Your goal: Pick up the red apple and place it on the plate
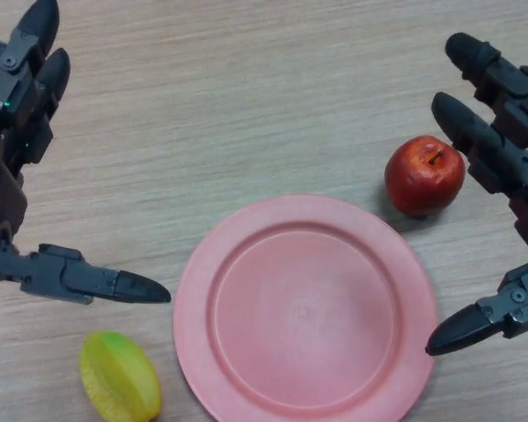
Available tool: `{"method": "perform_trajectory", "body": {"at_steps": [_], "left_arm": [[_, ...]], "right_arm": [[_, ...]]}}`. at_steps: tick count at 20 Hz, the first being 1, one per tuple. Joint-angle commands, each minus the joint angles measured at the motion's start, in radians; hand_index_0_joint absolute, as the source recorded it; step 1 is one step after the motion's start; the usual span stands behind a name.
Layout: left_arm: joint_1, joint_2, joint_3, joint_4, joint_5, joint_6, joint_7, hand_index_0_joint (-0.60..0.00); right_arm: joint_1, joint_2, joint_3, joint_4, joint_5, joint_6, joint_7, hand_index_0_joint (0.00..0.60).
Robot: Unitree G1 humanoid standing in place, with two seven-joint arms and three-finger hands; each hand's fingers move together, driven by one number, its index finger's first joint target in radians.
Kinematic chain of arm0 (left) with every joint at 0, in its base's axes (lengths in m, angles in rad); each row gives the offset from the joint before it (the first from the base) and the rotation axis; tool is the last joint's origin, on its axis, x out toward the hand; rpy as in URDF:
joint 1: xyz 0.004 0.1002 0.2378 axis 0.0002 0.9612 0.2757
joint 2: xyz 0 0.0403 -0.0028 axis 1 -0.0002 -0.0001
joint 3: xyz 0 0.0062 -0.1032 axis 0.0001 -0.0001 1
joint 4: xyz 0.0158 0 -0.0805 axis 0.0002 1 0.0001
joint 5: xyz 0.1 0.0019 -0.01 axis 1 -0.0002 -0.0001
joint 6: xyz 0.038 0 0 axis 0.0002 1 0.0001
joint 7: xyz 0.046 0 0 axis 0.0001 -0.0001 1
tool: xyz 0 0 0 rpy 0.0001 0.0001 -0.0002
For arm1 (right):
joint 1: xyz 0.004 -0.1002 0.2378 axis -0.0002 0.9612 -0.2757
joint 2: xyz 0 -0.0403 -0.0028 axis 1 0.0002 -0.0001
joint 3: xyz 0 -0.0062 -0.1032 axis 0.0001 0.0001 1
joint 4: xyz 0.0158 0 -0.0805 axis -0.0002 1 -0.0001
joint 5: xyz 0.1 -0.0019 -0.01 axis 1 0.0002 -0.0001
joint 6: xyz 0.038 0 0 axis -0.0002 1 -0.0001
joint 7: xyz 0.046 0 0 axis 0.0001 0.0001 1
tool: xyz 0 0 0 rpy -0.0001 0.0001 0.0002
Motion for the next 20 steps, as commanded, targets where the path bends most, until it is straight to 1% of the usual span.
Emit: {"method": "perform_trajectory", "body": {"at_steps": [1,2,3,4,5,6,7,9,11,12,13,15,17,18,20], "left_arm": [[-0.011,0.037,0.048,-0.055,-0.015,-0.106,0.013,0.000],[-0.007,0.035,0.050,-0.058,-0.013,-0.107,0.012,0.000],[0.001,0.033,0.053,-0.062,-0.010,-0.106,0.011,0.000],[0.004,0.031,0.055,-0.062,-0.011,-0.108,0.008,0.000],[0.005,0.029,0.063,-0.059,-0.014,-0.113,0.011,0.000],[0.006,0.027,0.066,-0.055,-0.013,-0.123,0.017,0.000],[0.009,0.026,0.066,-0.049,-0.010,-0.141,0.024,0.000],[0.014,0.023,0.061,-0.048,-0.001,-0.158,0.029,0.000],[0.026,0.018,0.057,-0.053,0.008,-0.164,0.027,0.000],[0.031,0.017,0.055,-0.053,0.014,-0.168,0.024,0.000],[0.035,0.015,0.056,-0.057,0.017,-0.163,0.021,0.000],[0.040,0.013,0.061,-0.068,0.014,-0.158,0.017,0.000],[0.041,0.012,0.074,-0.073,0.002,-0.159,0.014,0.000],[0.042,0.011,0.079,-0.075,-0.003,-0.160,0.015,0.000],[0.042,0.011,0.085,-0.076,-0.008,-0.160,0.017,0.000]], "right_arm": [[-0.056,-0.025,-0.057,0.001,-0.007,-0.155,-0.020,0.000],[-0.077,-0.032,-0.058,0.028,-0.017,-0.174,-0.028,0.000],[-0.120,-0.049,-0.061,0.084,-0.040,-0.214,-0.041,0.000],[-0.147,-0.063,-0.053,0.130,-0.080,-0.258,-0.043,0.000],[-0.181,-0.081,-0.035,0.211,-0.159,-0.338,-0.034,0.000],[-0.202,-0.087,-0.032,0.265,-0.195,-0.379,-0.028,0.000],[-0.244,-0.094,-0.030,0.366,-0.247,-0.448,-0.029,0.000],[-0.309,-0.114,-0.026,0.519,-0.283,-0.537,-0.039,0.000],[-0.369,-0.123,-0.002,0.681,-0.327,-0.623,-0.048,0.000],[-0.388,-0.125,0.010,0.746,-0.357,-0.664,-0.054,0.000],[-0.415,-0.129,0.034,0.857,-0.430,-0.738,-0.064,0.000],[-0.445,-0.114,0.060,0.988,-0.518,-0.810,-0.083,0.000],[-0.451,-0.099,0.079,1.075,-0.580,-0.857,-0.099,0.000],[-0.456,-0.099,0.082,1.108,-0.606,-0.881,-0.114,0.000],[-0.462,-0.101,0.085,1.141,-0.638,-0.902,-0.130,0.201]]}}
